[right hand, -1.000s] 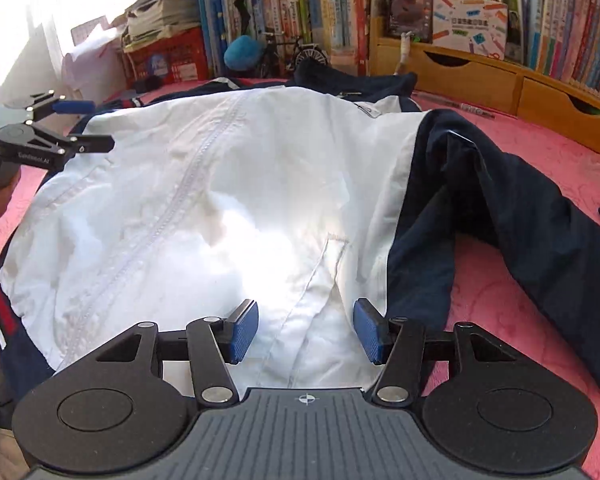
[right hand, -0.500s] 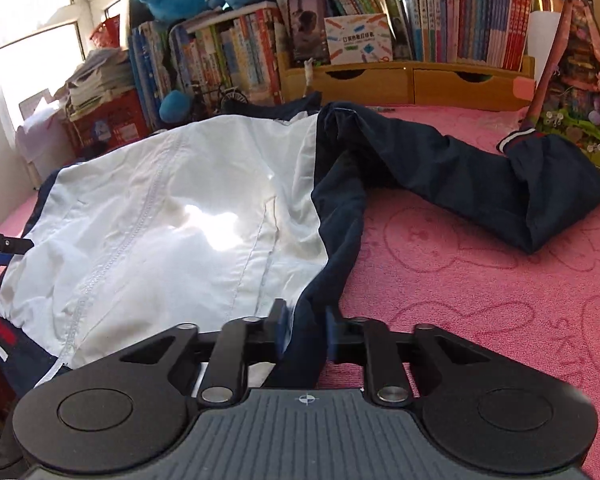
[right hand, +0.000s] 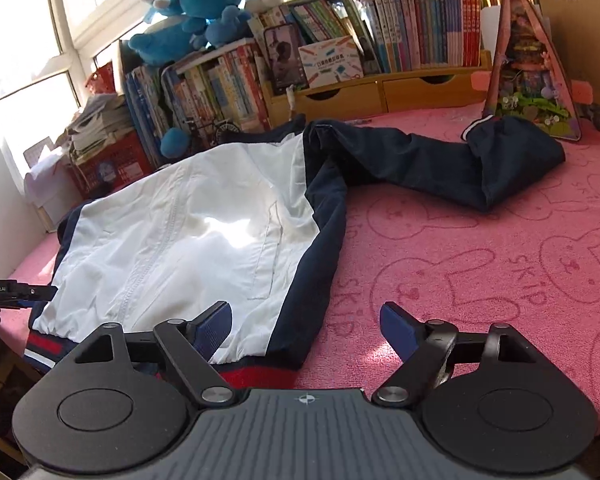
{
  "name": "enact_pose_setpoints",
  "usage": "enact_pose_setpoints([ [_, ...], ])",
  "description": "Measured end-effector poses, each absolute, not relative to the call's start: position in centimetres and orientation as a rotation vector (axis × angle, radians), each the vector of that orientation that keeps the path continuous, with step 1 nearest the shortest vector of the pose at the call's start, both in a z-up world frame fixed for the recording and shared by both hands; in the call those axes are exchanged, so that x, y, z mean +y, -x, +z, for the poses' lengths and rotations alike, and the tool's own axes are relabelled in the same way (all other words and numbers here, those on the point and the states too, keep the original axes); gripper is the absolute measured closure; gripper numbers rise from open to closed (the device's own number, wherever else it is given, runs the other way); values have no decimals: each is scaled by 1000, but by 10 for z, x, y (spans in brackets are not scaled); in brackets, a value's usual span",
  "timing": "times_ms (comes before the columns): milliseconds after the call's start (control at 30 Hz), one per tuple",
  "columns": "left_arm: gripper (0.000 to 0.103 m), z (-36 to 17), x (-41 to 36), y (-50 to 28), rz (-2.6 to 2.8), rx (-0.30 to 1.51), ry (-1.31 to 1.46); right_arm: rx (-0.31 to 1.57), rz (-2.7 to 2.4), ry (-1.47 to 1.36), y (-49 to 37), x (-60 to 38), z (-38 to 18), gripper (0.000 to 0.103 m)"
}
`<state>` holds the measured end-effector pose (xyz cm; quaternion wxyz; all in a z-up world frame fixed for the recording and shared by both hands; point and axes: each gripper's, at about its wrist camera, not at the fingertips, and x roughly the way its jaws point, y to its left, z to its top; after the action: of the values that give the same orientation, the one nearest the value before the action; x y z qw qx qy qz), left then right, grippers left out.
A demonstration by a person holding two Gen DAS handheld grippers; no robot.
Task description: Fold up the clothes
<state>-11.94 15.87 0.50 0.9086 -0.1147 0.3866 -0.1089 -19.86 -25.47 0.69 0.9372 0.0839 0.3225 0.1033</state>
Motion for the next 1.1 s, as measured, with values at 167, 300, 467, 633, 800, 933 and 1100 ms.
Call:
enact_pose_setpoints([
  [167, 85, 1, 143, 114, -213, 720, 244, 679, 168, -171, 170, -236, -5, 95],
  [300, 95, 24, 157, 133, -258, 682, 312, 654, 272, -243, 198, -246, 28, 97],
  [467, 79, 22, 163, 155, -175, 734, 218, 766, 259, -162, 234, -247, 31, 96],
  [633, 14, 26, 191, 153, -36, 768, 227, 726, 125, -121, 226, -270, 37, 69],
  [800, 13, 64, 190, 122, 16, 622, 104, 547, 61, -88, 150, -293, 64, 24],
  [933, 8, 71, 157, 71, -69, 575, 43, 440, 159, 30, 47, -261, 80, 24],
  [1100, 8, 61, 82, 4, -222, 583, 22, 572, 24, 274, -73, -231, 53, 31],
])
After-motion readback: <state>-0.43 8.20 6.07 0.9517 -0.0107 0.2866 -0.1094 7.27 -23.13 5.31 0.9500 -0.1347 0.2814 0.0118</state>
